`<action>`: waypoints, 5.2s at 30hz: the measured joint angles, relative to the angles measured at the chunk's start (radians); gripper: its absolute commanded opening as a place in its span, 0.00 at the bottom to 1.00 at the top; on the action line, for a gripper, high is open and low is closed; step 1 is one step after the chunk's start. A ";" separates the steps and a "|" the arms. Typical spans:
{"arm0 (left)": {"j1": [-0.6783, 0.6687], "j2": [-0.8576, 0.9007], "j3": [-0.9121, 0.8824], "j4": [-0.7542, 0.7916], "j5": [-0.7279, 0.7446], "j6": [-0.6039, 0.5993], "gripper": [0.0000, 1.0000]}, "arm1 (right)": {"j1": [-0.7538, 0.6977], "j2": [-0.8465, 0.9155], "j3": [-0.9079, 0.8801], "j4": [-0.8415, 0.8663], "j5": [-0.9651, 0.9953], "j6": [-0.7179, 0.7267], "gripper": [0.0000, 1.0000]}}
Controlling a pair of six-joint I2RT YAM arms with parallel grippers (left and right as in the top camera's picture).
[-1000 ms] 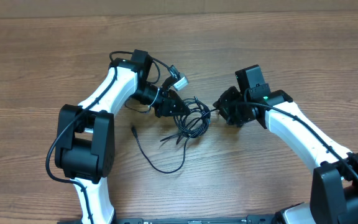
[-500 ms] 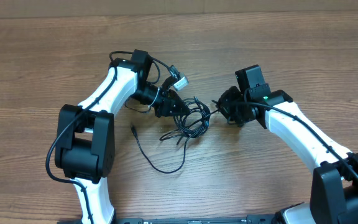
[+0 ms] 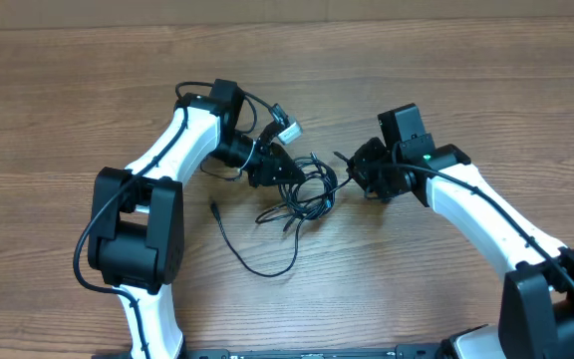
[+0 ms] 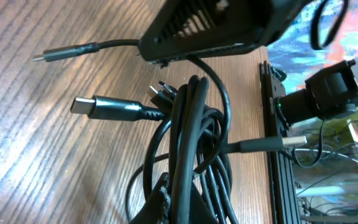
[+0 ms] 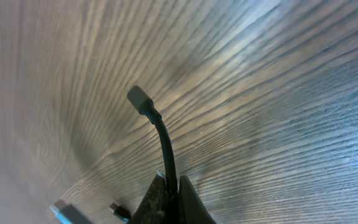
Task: Untangle cables
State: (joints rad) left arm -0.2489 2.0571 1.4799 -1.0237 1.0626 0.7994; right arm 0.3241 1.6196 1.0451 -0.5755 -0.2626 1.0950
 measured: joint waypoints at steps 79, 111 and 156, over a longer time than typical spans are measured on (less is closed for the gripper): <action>0.000 0.000 0.000 0.209 -0.275 -1.167 0.04 | 0.450 -0.075 0.069 -0.124 0.175 -0.343 0.91; 0.000 0.000 0.000 0.211 -0.279 -1.190 0.04 | 0.488 0.142 0.037 0.014 0.203 -0.172 0.04; 0.000 0.000 0.000 0.231 -0.394 -0.987 0.04 | 0.192 -0.175 0.076 -0.285 -0.133 -0.324 0.30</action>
State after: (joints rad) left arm -0.2489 2.0571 1.4799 -0.7925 0.6685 -0.1875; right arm 0.5156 1.4445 1.1213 -0.8604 -0.3954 0.7712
